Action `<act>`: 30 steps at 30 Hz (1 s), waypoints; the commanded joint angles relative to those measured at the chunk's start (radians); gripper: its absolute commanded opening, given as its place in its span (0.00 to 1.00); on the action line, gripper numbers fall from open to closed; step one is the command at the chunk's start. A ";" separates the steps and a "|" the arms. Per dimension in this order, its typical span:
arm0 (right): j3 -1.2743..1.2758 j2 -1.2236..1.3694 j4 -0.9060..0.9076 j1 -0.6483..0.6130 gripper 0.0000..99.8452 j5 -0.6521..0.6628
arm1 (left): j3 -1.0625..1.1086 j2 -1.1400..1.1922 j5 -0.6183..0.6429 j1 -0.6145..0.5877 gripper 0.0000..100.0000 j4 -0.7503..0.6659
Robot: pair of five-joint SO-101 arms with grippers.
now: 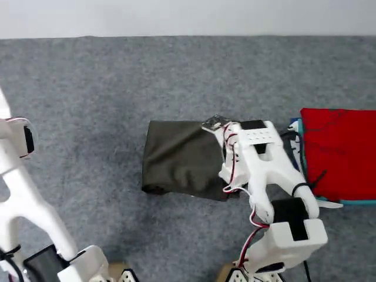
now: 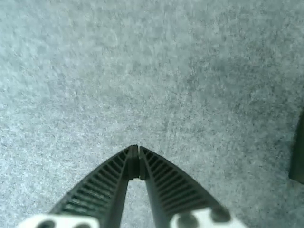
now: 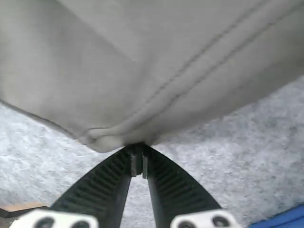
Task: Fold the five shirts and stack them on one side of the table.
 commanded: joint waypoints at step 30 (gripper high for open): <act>-0.081 0.042 0.019 -0.125 0.01 -0.104 | 0.002 -0.040 -0.008 -0.009 0.00 0.009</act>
